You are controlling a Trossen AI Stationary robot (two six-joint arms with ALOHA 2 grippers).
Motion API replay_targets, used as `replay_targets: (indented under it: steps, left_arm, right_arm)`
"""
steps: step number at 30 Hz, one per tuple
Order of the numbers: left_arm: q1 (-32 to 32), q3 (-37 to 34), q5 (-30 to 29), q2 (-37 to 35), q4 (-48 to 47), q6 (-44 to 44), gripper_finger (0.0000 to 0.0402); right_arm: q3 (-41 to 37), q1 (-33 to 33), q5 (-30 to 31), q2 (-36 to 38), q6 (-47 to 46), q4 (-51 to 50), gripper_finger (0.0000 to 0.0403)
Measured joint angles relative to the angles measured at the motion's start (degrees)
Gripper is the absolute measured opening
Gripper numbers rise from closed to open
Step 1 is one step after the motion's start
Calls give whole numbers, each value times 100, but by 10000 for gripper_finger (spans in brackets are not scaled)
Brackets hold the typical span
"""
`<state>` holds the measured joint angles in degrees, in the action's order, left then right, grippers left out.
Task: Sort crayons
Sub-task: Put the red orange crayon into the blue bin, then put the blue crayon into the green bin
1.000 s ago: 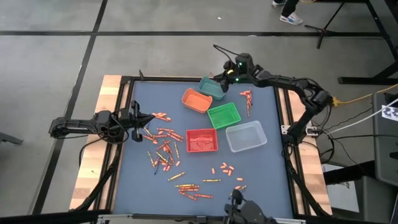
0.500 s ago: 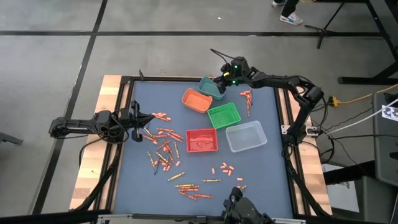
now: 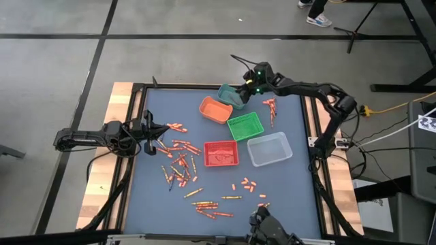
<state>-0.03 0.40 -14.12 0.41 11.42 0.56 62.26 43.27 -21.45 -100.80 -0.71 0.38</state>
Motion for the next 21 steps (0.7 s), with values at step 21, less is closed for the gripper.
replay_targets:
  steps: [21]
  left_arm:
    - [1, 0, 1, 1, 0, -3, 0]
  right_arm:
    - [-217, 104, 2598, 1096, -249, -4578, 121]
